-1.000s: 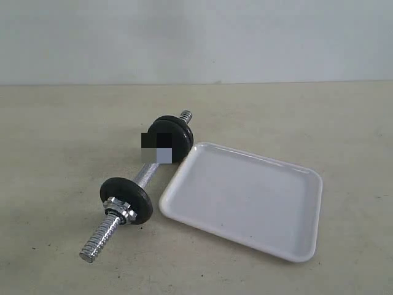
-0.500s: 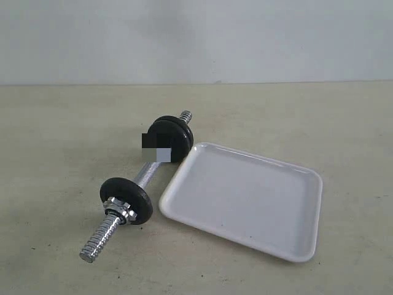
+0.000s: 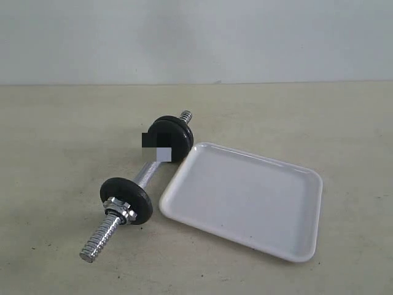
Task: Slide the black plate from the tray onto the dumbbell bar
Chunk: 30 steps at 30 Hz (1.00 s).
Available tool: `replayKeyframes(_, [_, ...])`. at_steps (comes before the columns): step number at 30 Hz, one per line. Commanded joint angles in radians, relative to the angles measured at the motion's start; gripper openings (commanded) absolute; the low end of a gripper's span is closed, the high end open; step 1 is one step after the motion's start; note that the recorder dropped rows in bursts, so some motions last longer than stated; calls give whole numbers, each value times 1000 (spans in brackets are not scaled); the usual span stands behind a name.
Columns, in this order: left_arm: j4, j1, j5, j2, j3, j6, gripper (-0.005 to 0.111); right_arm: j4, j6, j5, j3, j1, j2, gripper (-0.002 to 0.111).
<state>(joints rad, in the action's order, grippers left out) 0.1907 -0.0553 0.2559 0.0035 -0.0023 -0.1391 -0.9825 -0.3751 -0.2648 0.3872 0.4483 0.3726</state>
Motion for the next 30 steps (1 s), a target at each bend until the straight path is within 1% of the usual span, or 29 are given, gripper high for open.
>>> replayKeyframes(1, [-397,3,32,-4,2,439,4,5,-1,-7,5,5,-2,1])
replayKeyframes(2, [-473,3,34,-4,2,540,4,5,-1,-7,5,5,-2,1])
replayKeyframes(3, [-499,3,36,-4,2,617,4,5,-1,-7,5,5,-2,1])
replayKeyframes(4, [-506,3,39,-4,2,630,4,5,-1,-7,5,5,-2,1])
replayKeyframes(6, [-453,5,39,-4,2,554,4,5,-1,-7,5,5,-2,1])
replayKeyframes(7, [-390,7,39,-4,2,440,4,5,-1,-7,5,5,-2,1])
replayKeyframes(8, [-343,12,39,-4,2,364,4,5,-1,-7,5,5,-2,1])
replayKeyframes(9, [-294,14,41,-4,2,305,4,5,-1,-7,5,5,-2,1])
replayKeyframes(10, [-278,21,43,-4,2,277,4,5,-1,-7,5,5,-2,1])
replayKeyframes(13, [-283,23,43,-4,2,301,4,5,-1,-7,5,5,-2,1])
replayKeyframes(30, [-283,25,40,-4,2,280,4,5,-1,-7,5,5,-2,1])
